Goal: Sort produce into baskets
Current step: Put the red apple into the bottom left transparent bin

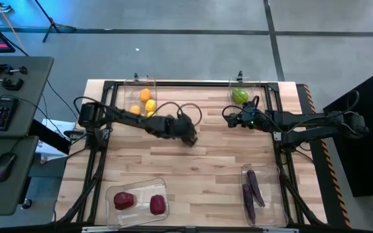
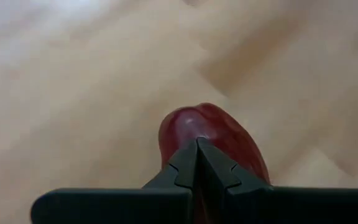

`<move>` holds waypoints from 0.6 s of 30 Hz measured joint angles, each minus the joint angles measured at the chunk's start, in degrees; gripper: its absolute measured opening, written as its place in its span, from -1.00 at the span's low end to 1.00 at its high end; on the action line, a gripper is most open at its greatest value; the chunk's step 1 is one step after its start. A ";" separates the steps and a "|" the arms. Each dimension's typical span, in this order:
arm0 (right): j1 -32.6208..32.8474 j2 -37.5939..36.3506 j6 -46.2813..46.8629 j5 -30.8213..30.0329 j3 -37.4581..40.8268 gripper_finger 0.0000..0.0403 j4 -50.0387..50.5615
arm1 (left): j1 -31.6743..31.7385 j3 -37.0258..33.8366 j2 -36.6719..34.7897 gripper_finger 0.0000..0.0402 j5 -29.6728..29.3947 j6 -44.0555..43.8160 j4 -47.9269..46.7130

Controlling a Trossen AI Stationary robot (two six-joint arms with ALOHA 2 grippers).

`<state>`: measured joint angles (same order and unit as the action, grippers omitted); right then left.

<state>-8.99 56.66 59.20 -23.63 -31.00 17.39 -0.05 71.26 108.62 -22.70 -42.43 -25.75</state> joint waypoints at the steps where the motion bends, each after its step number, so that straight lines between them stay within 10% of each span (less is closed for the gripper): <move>1: 0.01 0.00 -0.57 0.12 0.00 0.94 0.00 | -1.13 -0.02 0.00 -1.00 1.36 -0.35 0.39; 18: 0.02 -0.04 -14.53 1.46 0.00 0.94 -9.78 | -7.56 1.53 -9.04 -1.00 10.06 -1.45 -2.74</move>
<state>-8.97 56.62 44.66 -22.17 -31.00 7.61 -7.60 72.80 99.58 -12.63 -43.89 -28.48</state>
